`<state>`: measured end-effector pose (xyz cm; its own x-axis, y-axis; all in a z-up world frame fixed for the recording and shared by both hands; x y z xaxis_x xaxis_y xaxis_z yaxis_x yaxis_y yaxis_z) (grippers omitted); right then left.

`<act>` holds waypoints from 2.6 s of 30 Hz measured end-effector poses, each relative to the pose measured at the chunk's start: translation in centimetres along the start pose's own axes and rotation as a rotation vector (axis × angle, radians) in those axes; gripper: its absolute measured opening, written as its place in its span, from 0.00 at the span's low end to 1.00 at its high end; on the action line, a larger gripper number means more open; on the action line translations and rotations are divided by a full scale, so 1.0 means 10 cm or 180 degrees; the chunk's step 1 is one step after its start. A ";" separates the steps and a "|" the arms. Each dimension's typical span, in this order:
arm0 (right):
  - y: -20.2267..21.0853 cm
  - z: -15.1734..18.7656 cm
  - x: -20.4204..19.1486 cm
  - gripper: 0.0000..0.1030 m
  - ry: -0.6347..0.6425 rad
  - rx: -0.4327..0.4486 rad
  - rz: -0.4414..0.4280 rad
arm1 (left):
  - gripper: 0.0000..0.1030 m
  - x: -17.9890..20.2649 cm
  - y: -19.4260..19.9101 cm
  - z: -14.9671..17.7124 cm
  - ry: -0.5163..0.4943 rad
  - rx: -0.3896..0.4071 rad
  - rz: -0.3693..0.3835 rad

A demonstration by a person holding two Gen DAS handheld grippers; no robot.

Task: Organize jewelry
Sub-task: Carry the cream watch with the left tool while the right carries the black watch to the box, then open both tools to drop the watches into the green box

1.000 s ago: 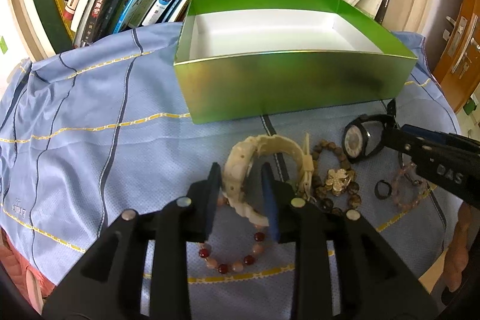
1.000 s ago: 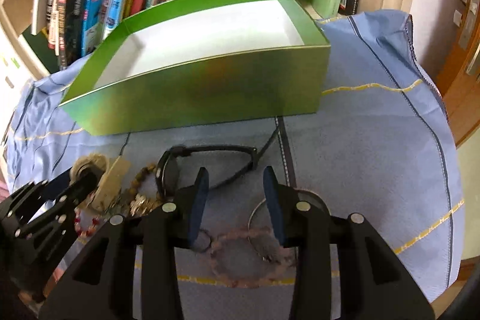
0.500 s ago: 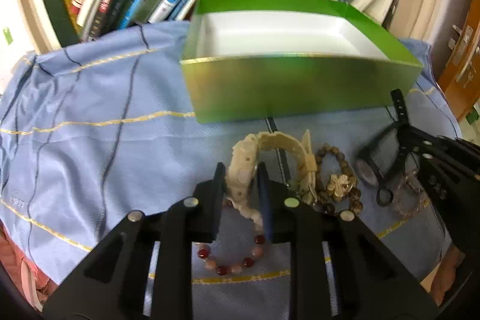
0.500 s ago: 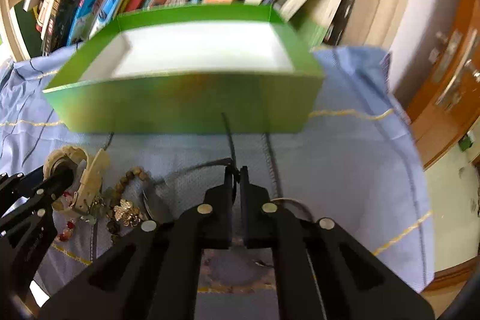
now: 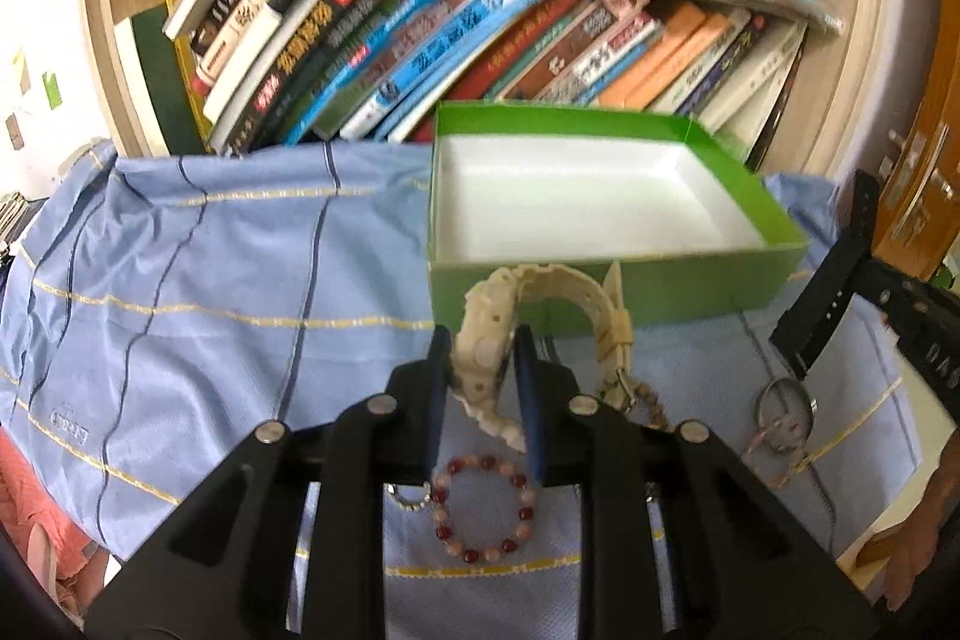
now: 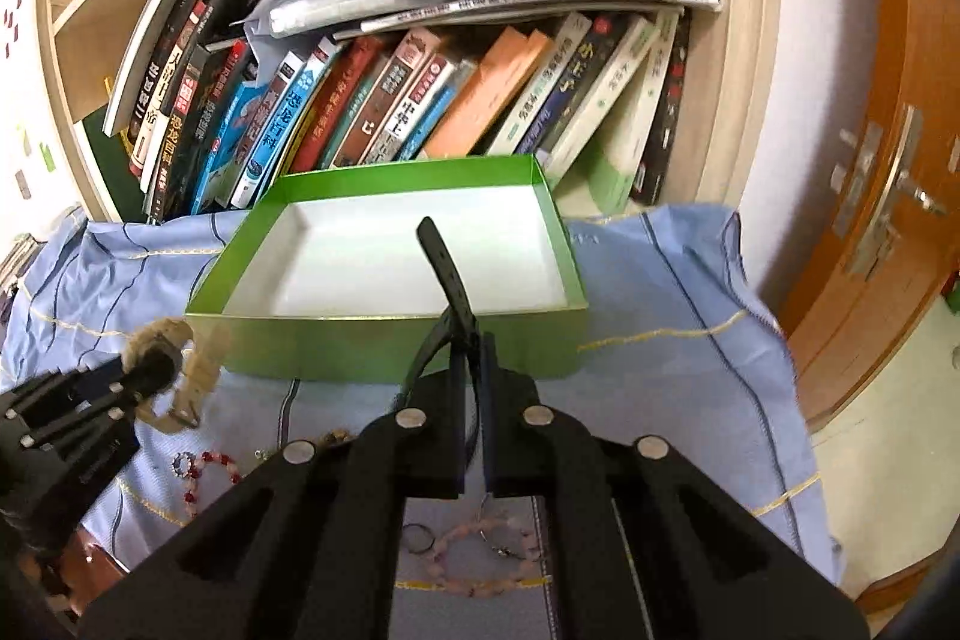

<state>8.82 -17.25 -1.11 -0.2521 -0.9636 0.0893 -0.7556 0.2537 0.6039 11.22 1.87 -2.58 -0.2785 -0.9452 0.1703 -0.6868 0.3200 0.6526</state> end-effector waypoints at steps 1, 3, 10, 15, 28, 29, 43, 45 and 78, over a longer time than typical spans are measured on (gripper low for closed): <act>0.01 0.00 -0.01 0.04 0.0016 0.0006 -0.0001 | 0.21 -0.01 0.02 -0.03 0.0016 0.0011 0.0056; 0.03 -0.01 -0.02 0.04 0.0023 0.0006 -0.0024 | 0.21 -0.05 0.06 -0.09 0.0052 0.0012 0.0186; -0.15 0.12 -0.11 0.04 0.0058 -0.0187 -0.0081 | 0.21 -0.10 0.06 -0.10 0.0068 0.0019 0.0065; -0.19 0.16 -0.11 0.04 0.0071 -0.0240 -0.0092 | 0.21 -0.12 0.03 -0.10 0.0071 -0.0003 0.0025; -0.39 0.38 -0.19 0.04 0.0110 -0.0465 -0.0077 | 0.21 -0.25 -0.49 0.37 0.0115 -0.0645 -0.0140; -0.39 0.38 -0.19 0.04 0.0113 -0.0465 -0.0077 | 0.18 -0.24 -0.52 0.38 0.0102 -0.0642 -0.0172; 0.02 -0.27 -0.06 0.04 -0.0029 0.0175 -0.0193 | 0.17 0.03 -0.06 -0.38 -0.0161 0.0032 0.0040; 0.01 -0.48 -0.06 0.04 -0.0119 0.0293 -0.0212 | 0.17 0.03 -0.15 -0.61 -0.0140 0.0101 -0.0026; -0.22 0.90 0.43 0.64 0.0057 -0.0690 0.0154 | 0.57 -0.02 -0.02 0.63 -0.0270 -0.0540 -0.0123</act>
<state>3.90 -21.16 -9.19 -0.2728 -0.9525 0.1352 -0.5947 0.2774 0.7546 7.18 2.36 -7.36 -0.3146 -0.9455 0.0845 -0.5770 0.2611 0.7739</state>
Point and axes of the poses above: each gripper's, at about its wrist camera, not at the fingertips, and y roughly against the way its jaws point, x to its right, z to its underside, the point moved 2 cm from there along -y, roughly the way its jaws point, and after that the axes turned 12 degrees about z, right-handed, at the moved point
